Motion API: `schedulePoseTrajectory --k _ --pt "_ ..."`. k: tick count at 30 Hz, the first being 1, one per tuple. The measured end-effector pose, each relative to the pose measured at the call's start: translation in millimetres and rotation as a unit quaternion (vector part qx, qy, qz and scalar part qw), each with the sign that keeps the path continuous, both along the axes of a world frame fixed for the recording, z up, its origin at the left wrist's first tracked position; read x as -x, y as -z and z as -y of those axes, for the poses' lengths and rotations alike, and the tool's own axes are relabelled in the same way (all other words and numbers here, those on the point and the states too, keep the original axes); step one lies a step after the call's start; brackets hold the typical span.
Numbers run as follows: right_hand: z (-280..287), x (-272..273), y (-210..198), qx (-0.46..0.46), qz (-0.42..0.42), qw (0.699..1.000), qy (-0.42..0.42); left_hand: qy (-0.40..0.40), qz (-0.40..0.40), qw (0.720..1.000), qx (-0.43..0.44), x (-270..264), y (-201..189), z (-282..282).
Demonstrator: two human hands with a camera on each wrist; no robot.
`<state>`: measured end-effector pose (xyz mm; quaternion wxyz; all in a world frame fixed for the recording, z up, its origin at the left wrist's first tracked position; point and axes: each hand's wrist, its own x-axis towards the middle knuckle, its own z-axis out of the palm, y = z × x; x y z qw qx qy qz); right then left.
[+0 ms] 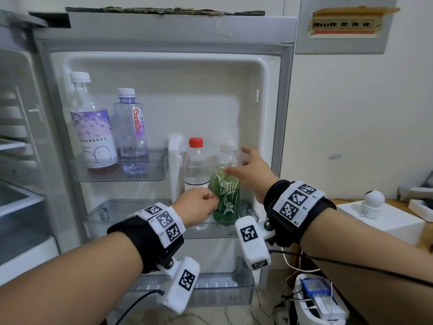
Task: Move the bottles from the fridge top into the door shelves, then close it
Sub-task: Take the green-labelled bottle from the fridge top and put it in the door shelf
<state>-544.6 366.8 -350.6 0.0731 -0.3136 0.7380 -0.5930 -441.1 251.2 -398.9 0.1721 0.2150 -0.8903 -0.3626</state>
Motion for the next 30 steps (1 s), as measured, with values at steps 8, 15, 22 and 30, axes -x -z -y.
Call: schedulePoseTrajectory --k 8,15,22,30 --pt "-10 -3 5 -0.003 0.023 1.0 -0.009 -0.002 0.035 0.997 -0.062 -1 16 -6" --pt "-18 -17 6 -0.002 0.024 1.0 -0.016 -0.003 0.07 0.998 -0.003 -16 22 -14" --pt "-28 -43 4 0.026 -0.014 1.0 0.011 0.01 0.067 0.997 0.029 -44 21 -24" --pt "-41 -102 -4 0.097 -0.067 0.991 0.068 0.025 0.064 0.996 0.061 -102 21 -37"
